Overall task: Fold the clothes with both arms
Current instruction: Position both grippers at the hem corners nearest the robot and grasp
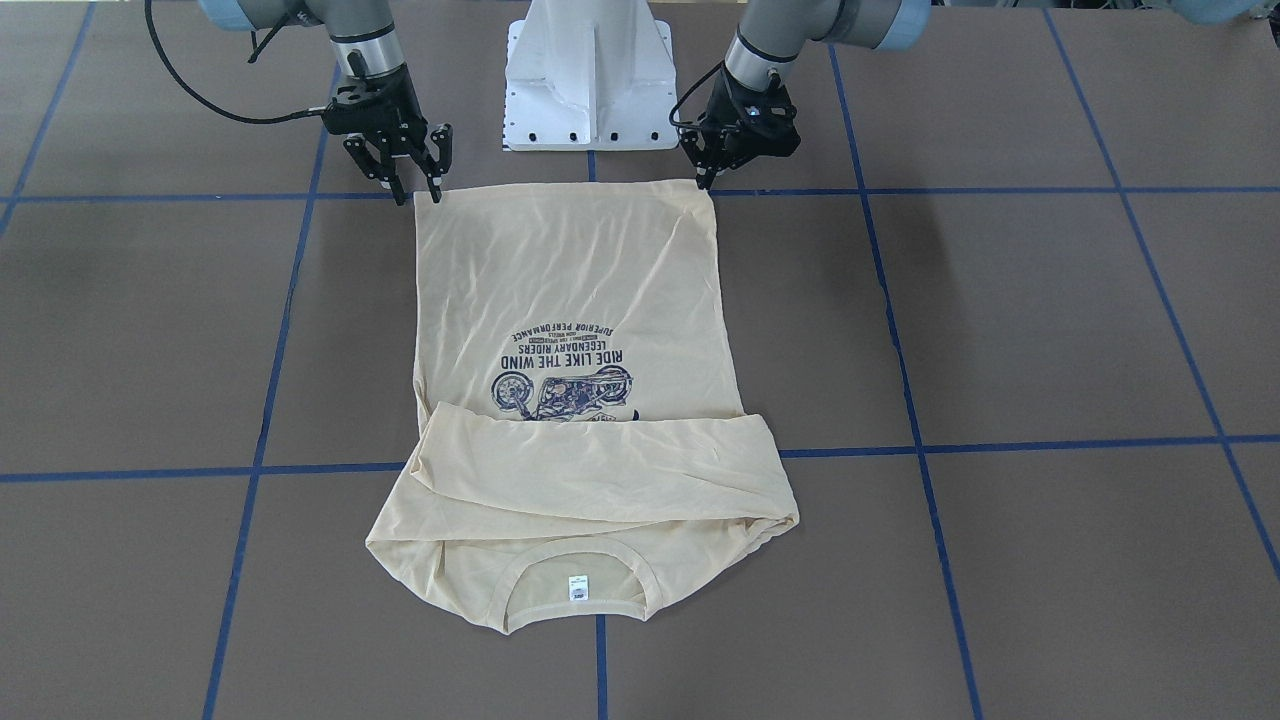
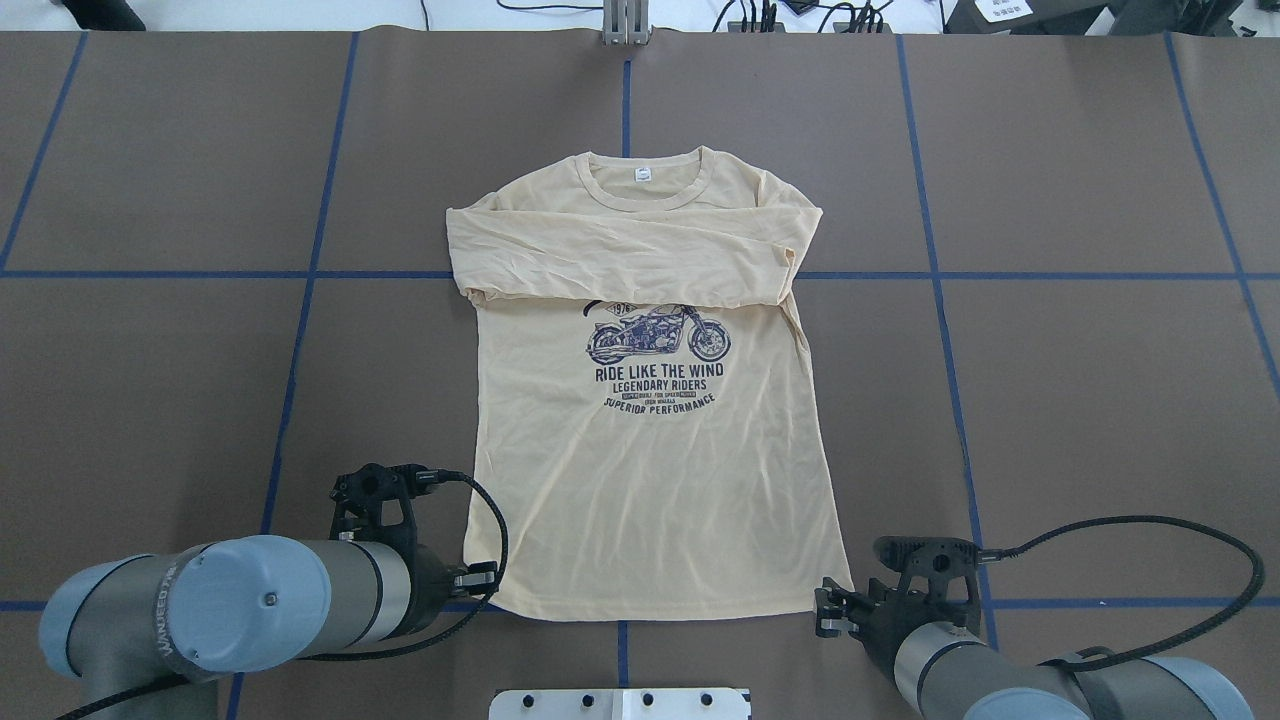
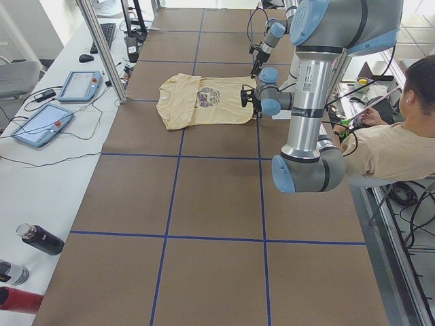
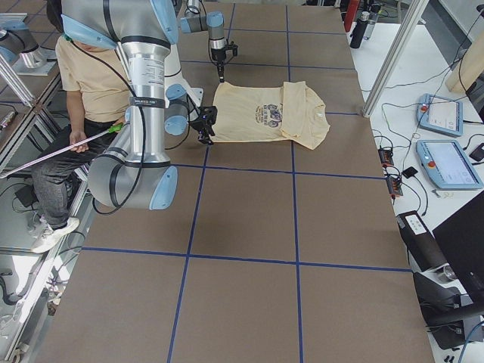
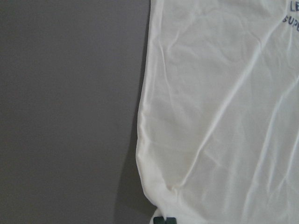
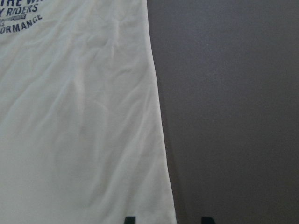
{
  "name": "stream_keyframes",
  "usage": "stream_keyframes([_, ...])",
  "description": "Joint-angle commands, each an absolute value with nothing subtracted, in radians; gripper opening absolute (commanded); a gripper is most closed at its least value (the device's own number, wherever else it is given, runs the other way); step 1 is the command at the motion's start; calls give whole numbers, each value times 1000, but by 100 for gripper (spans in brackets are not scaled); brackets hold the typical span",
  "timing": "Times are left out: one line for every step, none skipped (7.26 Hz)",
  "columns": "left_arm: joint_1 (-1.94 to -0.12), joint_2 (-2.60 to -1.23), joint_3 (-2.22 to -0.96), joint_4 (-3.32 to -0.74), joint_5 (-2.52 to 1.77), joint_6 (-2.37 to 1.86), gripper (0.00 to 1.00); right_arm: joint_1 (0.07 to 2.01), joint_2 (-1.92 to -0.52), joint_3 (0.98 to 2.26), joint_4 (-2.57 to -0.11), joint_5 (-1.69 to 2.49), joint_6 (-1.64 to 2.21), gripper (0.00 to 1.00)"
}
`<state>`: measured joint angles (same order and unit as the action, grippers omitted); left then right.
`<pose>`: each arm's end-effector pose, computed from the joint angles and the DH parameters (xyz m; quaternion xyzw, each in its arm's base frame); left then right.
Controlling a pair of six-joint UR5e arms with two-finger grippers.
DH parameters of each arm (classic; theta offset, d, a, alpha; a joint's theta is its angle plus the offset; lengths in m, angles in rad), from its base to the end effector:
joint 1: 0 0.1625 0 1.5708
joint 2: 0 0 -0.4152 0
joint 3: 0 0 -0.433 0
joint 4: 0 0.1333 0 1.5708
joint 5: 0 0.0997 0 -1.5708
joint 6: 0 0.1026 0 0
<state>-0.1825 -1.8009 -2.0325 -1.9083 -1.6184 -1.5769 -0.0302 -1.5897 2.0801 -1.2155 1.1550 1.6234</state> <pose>0.5346 -0.2293 0.2579 0.0227 0.4920 -0.0703 0.8675 -0.5155 -0.1592 0.3613 0.1714 -0.4090 0.0947 0.8913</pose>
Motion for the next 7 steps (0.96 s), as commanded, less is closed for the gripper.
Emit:
stream_keyframes([-183,-1801,-2033,-1908,-1620,-1578,0,-38,-1589,2080,-1233,1146,1629,56])
stream_keyframes([-183,-1801,-2033,-1908,-1618,-1577,0,-46,-1589,2082,-1233,1140,1643,52])
stream_keyframes([-183,-1801,-2033,-1908,-1618,-1577,0,-51,-1589,2082,-1233,1134,1644,49])
stream_keyframes([-183,-1801,-2033,-1908,-1618,-1577,0,-52,-1589,2082,-1233,1132,1644,47])
stream_keyframes([-183,-1801,-2033,-1910,-1618,-1578,0,-52,-1588,2082,-1233,1131,1644,35])
stream_keyframes([-183,-1801,-2034,-1910,-1618,-1578,0,-52,-1588,2082,-1233,1131,1646,27])
stream_keyframes([-183,-1801,-2034,-1910,-1618,-1577,0,-52,-1588,2082,-1233,1131,1646,23])
